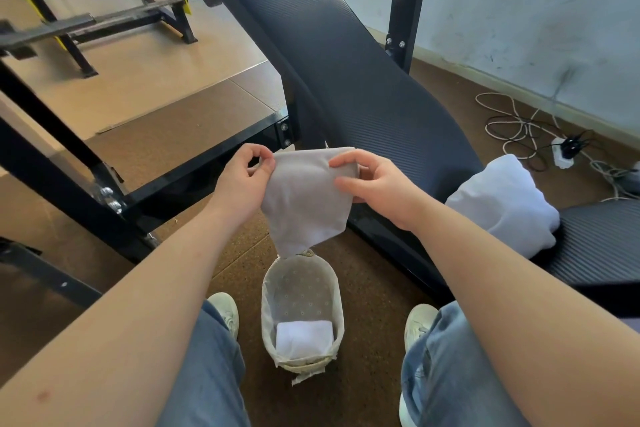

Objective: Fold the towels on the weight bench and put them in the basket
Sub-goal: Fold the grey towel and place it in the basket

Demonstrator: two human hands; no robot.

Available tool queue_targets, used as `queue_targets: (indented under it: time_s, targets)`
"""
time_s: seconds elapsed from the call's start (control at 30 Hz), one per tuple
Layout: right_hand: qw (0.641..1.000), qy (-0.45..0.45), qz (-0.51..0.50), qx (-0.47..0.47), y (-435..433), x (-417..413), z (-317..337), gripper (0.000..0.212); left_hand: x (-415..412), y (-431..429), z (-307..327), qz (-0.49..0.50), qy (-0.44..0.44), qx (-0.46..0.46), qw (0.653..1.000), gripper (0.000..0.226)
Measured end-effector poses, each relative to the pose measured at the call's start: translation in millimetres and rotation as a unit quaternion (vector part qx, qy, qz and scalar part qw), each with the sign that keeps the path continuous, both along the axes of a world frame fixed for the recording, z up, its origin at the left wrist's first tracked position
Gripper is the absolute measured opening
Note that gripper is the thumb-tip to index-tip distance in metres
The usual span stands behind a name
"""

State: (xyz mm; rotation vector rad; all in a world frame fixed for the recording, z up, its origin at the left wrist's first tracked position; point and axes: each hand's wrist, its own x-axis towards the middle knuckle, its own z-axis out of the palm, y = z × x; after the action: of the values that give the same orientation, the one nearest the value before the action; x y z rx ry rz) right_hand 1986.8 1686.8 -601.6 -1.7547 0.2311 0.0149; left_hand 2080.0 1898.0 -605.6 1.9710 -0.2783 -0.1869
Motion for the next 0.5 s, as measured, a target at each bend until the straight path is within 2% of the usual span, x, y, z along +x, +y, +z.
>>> queue_targets:
  time_s: [0.17,0.23,0.33,0.4,0.47,0.5]
  targets:
    - [0.998,-0.009,-0.046,-0.050,1,0,-2,0.024,-4,2,2,-0.083,0.037,-0.023,0.996,0.028]
    - [0.995,-0.006,-0.073,-0.071,0,1,-1,0.026,-8,2,2,-0.131,0.019,0.004,0.991,0.032]
    - [0.993,0.000,-0.082,-0.091,-1,2,-2,0.024,-13,0,4,-0.126,-0.018,0.052,0.991,0.033]
    - [0.997,0.010,-0.043,-0.071,-2,0,-2,0.020,-13,0,4,-0.114,-0.014,0.041,0.992,0.036]
    - [0.996,0.022,0.008,-0.081,-5,-2,-5,0.045,-10,2,2,-0.120,-0.003,0.035,0.992,0.049]
    - [0.993,0.028,0.021,-0.117,-5,-2,-7,0.056,-9,3,2,-0.121,-0.001,0.045,0.992,0.056]
